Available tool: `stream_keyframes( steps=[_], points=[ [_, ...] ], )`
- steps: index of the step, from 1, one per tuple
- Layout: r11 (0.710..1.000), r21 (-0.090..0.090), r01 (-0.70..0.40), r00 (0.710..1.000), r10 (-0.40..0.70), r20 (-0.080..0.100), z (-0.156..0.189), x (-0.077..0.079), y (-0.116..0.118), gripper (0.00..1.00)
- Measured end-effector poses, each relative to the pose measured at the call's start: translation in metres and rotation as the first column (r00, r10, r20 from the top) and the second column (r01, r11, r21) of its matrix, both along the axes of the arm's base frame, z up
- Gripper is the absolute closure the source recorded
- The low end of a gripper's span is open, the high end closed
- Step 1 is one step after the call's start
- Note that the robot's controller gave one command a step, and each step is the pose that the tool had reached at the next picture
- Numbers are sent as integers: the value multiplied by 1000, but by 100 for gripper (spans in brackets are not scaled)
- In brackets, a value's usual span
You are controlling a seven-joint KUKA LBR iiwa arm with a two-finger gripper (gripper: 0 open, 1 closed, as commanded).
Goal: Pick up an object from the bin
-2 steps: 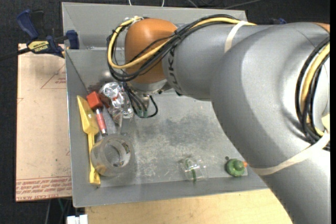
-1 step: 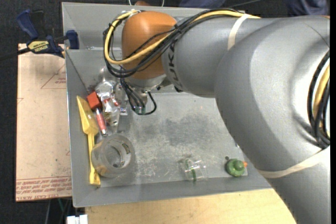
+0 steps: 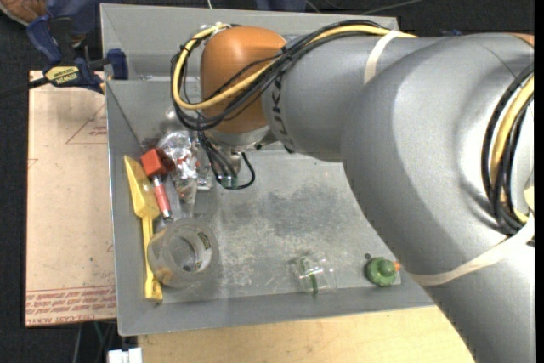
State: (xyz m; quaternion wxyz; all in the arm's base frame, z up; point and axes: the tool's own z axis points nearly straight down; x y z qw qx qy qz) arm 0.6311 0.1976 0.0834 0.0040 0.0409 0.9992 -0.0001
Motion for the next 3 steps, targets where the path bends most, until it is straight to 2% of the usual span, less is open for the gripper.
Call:
stream_keyframes(
  steps=[1,2,3],
  points=[
    [995,3,99,995,-99,-11,-14,18,-7,0],
    [993,2,119,993,-119,3,-12,0,-7,100],
    [993,2,119,993,-119,4,-12,0,-7,100]
  ],
)
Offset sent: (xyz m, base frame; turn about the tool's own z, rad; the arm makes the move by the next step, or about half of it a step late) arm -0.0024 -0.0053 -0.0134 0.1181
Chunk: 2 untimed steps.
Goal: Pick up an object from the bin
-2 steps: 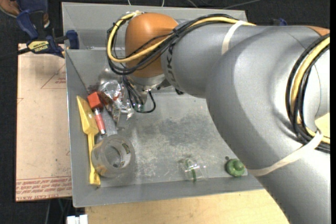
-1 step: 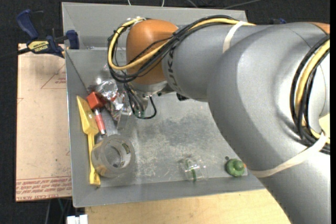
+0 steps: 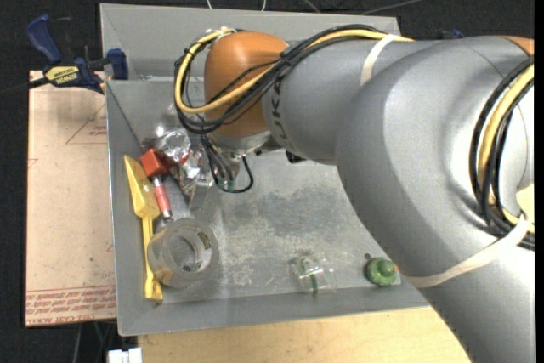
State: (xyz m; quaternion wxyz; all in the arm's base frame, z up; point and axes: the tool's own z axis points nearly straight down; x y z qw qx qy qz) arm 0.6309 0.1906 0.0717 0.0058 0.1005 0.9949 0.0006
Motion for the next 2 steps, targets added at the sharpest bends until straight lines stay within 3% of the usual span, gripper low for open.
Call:
stream_keyframes(
  steps=[1,2],
  points=[
    [1000,0,0,1000,0,-1,5,0,0,100],
    [1000,-1,0,1000,0,-10,39,-3,0,100]
  ],
)
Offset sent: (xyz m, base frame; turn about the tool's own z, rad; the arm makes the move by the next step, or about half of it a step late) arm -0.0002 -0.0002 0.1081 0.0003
